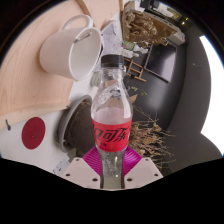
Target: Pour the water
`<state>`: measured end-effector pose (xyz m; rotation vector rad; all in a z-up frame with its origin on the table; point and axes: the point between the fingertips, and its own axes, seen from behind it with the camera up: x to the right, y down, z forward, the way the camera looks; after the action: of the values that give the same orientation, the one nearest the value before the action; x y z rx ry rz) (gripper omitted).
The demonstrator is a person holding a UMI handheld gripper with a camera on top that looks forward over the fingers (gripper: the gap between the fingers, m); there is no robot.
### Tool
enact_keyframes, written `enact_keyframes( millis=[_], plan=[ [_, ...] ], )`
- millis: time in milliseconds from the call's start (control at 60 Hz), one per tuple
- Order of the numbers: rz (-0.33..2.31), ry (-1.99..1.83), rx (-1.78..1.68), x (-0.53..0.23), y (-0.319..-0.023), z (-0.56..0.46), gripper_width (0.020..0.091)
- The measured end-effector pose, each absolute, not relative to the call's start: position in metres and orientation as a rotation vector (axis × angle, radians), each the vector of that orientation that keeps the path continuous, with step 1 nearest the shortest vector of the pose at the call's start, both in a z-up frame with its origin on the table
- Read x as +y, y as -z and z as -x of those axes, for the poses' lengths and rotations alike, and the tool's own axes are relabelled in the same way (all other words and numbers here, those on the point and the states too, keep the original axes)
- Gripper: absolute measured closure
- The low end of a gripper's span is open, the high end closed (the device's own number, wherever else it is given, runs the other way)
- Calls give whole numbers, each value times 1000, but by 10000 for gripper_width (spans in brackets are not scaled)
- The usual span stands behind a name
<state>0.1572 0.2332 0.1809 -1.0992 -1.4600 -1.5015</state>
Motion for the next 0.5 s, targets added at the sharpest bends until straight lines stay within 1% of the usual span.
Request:
enact_keyframes(
  millis=[100, 250, 400, 500],
  plan=[
    [1098, 1479, -1461, 235, -179, -152, 882],
    [1263, 1360, -1327, 234, -182, -162, 883],
    [1579, 1003, -1009, 222, -187, -172, 882],
    [1743, 705, -810, 213, -178, -172, 880]
  ],
)
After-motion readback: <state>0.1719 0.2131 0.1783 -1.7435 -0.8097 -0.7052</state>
